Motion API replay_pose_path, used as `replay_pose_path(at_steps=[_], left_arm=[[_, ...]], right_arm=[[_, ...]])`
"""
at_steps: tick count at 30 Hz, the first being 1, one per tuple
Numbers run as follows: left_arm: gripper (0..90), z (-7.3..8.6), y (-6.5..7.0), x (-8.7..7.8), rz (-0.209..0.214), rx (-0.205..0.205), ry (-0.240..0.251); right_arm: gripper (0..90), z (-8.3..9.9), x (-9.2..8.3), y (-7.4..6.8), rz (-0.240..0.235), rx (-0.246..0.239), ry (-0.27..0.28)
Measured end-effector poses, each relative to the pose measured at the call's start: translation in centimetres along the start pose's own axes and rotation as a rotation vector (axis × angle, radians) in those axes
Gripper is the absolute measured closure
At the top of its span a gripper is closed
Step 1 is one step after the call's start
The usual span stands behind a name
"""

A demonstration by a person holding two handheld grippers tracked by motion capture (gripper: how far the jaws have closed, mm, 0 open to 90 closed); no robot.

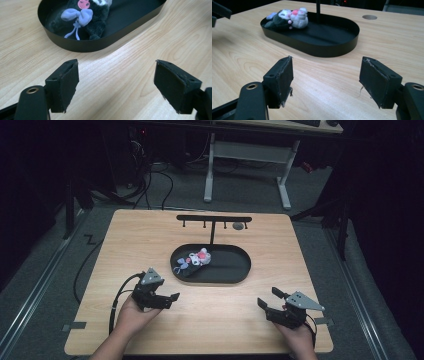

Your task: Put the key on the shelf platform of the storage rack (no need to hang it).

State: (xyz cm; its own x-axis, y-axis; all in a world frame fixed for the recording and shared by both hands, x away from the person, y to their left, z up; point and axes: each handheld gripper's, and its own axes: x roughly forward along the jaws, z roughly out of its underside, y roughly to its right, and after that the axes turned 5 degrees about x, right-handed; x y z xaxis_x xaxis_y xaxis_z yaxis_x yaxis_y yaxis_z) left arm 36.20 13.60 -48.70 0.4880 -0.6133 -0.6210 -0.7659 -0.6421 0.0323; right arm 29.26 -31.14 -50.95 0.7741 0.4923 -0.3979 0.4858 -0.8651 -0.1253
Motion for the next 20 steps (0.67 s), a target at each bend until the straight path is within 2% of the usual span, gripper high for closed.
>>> replay_pose_path(at_steps=[2,8,9,11,14,20], left_arm=[[22.8,0.9,-0.1,-0.5,-0.017,0.012,0.023],[22.5,4.1,-0.5,-1.8,-0.057,-0.002,0.103],[22.6,4.2,-0.5,-2.1,-0.062,0.012,0.094],[21.9,4.0,-0.4,-2.6,-0.105,0.052,0.110],[22.1,4.0,-0.9,-2.8,-0.079,0.008,0.144],[21.9,4.2,-1.0,-2.4,-0.079,0.028,0.122]], right_arm=[[27.5,0.2,0.0,-0.2,-0.003,-0.004,-0.009],[26.9,0.8,-0.2,-0.7,-0.012,-0.030,-0.012],[26.9,0.9,-0.2,-0.8,-0.013,-0.031,-0.012],[26.8,1.0,-0.2,-0.8,-0.011,-0.029,-0.015],[26.8,1.1,-0.2,-0.7,-0.001,-0.012,-0.017],[26.8,1.1,-0.3,-0.8,0.018,-0.007,-0.015]])
